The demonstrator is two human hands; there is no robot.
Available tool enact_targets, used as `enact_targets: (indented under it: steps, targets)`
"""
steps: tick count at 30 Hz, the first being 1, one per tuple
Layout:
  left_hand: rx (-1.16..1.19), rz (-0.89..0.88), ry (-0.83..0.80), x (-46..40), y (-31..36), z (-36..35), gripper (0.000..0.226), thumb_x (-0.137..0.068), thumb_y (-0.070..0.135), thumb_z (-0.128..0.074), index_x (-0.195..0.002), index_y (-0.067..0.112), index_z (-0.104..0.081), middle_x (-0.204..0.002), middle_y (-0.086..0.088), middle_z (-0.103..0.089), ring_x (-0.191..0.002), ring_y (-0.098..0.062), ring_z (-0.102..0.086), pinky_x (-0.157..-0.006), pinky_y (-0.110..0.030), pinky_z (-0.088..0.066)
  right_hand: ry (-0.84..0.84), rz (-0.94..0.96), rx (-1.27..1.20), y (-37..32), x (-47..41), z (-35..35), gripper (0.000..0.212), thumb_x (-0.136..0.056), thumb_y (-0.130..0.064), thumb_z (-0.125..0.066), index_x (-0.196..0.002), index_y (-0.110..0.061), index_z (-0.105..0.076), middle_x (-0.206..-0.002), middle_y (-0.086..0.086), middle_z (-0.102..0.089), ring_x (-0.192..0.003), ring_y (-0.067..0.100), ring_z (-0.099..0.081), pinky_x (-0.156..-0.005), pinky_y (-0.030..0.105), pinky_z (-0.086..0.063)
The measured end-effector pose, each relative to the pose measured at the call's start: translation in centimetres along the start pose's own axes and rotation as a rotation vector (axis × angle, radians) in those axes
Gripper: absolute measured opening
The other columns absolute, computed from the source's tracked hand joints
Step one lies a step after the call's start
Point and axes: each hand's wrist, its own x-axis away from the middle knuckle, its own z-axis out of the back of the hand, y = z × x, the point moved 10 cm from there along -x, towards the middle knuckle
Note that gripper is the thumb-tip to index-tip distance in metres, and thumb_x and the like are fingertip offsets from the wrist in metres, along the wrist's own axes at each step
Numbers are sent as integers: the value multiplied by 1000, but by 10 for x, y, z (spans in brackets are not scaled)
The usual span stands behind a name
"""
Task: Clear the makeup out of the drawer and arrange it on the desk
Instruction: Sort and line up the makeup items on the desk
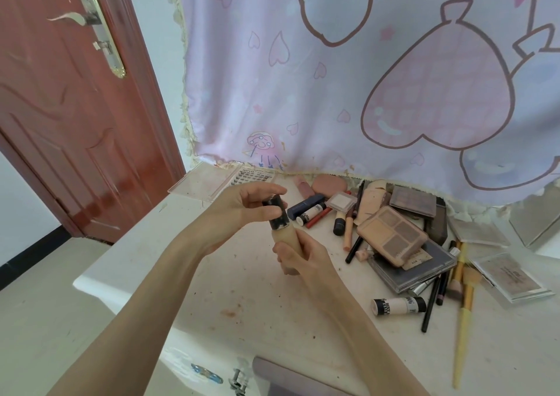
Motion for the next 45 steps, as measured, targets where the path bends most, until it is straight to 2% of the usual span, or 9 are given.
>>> enact_targets:
  steps: [4, 9, 13, 17, 21, 25, 30, 38, 45]
  targets:
    - [-106, 23, 17, -1, -8, 3, 45, -63, 34, -74, -106, 29, -61, -106, 6, -59, -98, -8, -56, -82, -20, -45, -6, -16, 22, 1, 1, -1, 38, -70, -31, -58, -108, -24, -57, -86, -3, -57, -68, 8, -50, -60, 20, -43]
    - [-20, -48, -115, 8, 4, -5, 36, -84, -4, -58, -116, 15, -58, -116, -3, -64, -100, -7, -61, -76, -13, -45, -15, -27, -30, -1, 2, 2, 29, -68, -28, -55, -97, -28, -57, -87, 3, -58, -74, 13, -50, -65, 25, -45]
    - [-101, -36, -3, 6, 3, 3, 30, -79, 13, -68, -104, 28, -64, -101, 4, -59, -87, -3, -57, -72, -11, -44, -33, -20, -18, -2, 3, -3, 27, -69, -28, -55, -96, -31, -57, -88, 6, -56, -71, 13, -49, -60, 20, -43]
    - [-37, -33, -144, 8, 1, -8, 47, -80, 12, -60, -125, 21, -52, -125, 3, -59, -115, -11, -55, -94, -26, -47, -37, -34, -16, 0, 2, -2, 33, -69, -29, -55, -102, -25, -57, -88, 4, -57, -70, 11, -50, -58, 17, -44]
    - [-33, -47, -66, 7, 7, -3, 33, -85, -6, -57, -111, 13, -60, -107, -1, -67, -95, -8, -64, -73, -13, -47, -41, -39, 0, 1, 1, -2, 37, -69, -31, -55, -105, -22, -57, -91, 4, -58, -72, 11, -51, -59, 16, -45]
    - [-73, -59, 53, 3, 4, 5, 33, -77, 9, -71, -102, 28, -60, -98, 5, -58, -85, -3, -58, -69, -11, -44, -39, -36, 13, 0, 2, -2, 31, -69, -32, -55, -100, -32, -55, -94, 4, -58, -74, 12, -52, -60, 16, -46]
    - [5, -91, -107, 10, 5, -3, 36, -82, 3, -58, -117, 13, -56, -119, -4, -64, -108, -16, -60, -81, -20, -47, -45, -35, 11, 1, 1, -1, 27, -73, -30, -58, -99, -33, -54, -94, 3, -58, -75, 11, -52, -60, 15, -46]
    - [-69, -82, 225, 9, 8, 25, 17, -76, 8, -70, -85, 16, -59, -76, 12, -60, -71, -6, -55, -65, -15, -44, 1, 39, 56, 3, 1, -2, 34, -83, -18, -69, -106, -40, -55, -101, -13, -63, -87, 9, -58, -72, 25, -52]
    - [-229, -73, 233, 19, 14, 43, 21, -75, 8, -72, -88, 19, -60, -89, 8, -62, -80, -8, -57, -76, -18, -48, 29, 61, 216, 4, -16, -22, 57, -66, -44, -70, -120, -35, -54, -110, -12, -62, -92, 14, -58, -81, 30, -49]
